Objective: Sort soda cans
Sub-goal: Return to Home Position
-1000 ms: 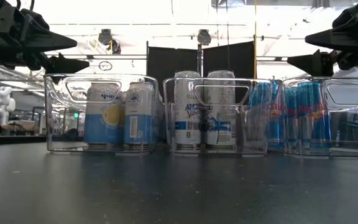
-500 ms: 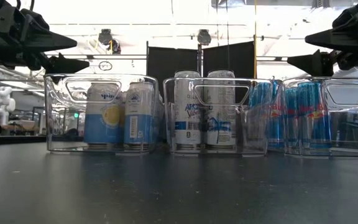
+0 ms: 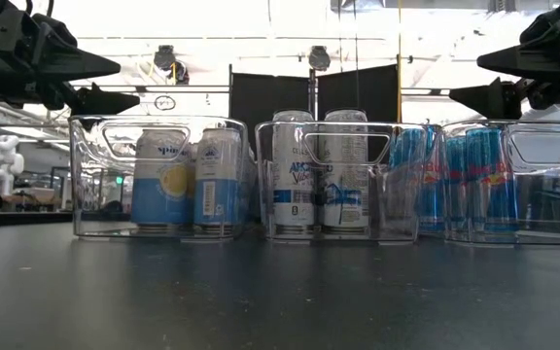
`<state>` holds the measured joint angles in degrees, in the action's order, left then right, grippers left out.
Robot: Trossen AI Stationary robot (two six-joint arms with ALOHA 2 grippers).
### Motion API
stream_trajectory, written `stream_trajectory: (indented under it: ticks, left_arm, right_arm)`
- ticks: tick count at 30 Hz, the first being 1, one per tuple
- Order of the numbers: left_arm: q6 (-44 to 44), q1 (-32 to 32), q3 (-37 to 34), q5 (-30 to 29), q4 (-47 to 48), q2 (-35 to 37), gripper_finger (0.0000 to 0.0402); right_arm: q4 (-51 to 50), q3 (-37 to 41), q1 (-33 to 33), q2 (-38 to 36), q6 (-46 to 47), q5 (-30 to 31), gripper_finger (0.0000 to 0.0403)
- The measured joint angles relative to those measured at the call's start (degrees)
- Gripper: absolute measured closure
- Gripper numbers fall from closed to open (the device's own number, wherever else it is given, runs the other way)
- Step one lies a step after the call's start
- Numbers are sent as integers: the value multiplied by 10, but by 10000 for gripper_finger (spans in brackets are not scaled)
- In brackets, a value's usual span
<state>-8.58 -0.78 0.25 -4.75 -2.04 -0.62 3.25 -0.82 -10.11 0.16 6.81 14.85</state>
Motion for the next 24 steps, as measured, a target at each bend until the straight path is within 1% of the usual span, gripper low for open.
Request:
stream_trajectory:
  ticks: [22, 24]
  left_arm:
    - [0, 0, 0, 0, 0, 0, 20]
    - [26, -1, 0, -12, -1, 0, 20]
  right_arm:
    - [0, 0, 0, 0, 0, 0, 50]
    - [0, 0, 0, 0, 0, 0, 50]
